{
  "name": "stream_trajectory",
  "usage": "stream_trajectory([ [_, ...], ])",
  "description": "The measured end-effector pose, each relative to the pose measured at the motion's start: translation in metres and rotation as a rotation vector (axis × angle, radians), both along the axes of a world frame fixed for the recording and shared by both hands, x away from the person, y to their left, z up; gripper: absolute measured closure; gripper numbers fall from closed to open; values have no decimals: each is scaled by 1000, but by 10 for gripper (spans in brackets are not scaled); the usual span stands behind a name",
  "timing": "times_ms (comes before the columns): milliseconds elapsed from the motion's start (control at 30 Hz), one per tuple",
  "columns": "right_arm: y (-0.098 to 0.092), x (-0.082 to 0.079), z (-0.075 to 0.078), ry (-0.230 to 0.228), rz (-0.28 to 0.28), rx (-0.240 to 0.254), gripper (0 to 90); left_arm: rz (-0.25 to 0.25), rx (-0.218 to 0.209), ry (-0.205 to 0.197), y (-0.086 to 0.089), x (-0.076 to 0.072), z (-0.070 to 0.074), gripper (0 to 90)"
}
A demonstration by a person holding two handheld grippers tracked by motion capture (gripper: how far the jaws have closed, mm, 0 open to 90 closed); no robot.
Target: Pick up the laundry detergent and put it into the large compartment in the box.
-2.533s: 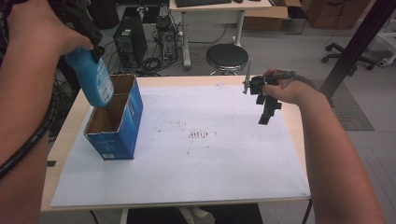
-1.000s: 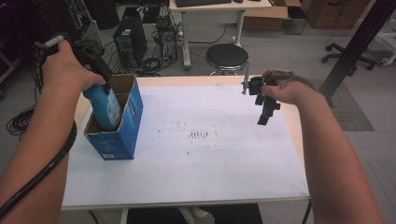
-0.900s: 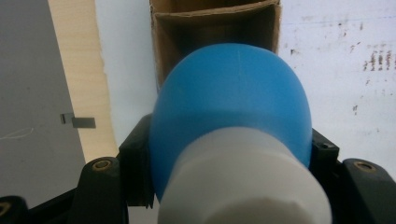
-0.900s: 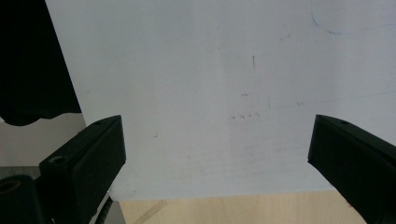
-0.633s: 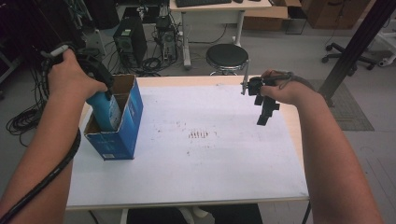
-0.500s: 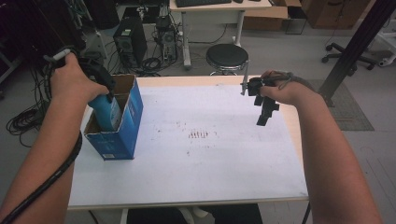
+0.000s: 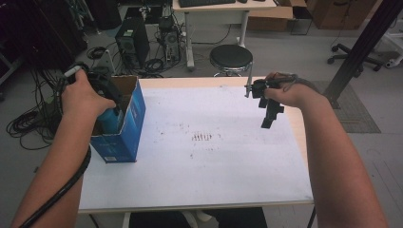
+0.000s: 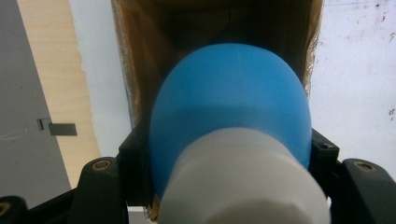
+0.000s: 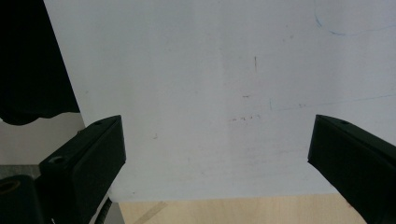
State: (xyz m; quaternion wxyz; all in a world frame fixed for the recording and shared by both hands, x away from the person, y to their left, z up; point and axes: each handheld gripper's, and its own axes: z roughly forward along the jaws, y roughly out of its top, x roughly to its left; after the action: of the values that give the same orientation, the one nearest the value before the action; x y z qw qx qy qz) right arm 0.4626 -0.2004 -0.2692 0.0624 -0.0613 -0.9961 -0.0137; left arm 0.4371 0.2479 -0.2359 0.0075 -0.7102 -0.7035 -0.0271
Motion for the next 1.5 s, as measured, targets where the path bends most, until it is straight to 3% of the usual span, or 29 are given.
stream_trajectory([
  [267, 3, 1, -1, 3, 3, 7, 40, -7, 10, 0, -3, -1, -5, 375],
  [1033, 4, 1, -5, 8, 3, 1, 40, 9, 10, 33, 6, 1, -41, 374],
  [1500, 4, 1, -6, 8, 3, 3, 40, 6, 7, 28, 7, 2, -45, 373],
])
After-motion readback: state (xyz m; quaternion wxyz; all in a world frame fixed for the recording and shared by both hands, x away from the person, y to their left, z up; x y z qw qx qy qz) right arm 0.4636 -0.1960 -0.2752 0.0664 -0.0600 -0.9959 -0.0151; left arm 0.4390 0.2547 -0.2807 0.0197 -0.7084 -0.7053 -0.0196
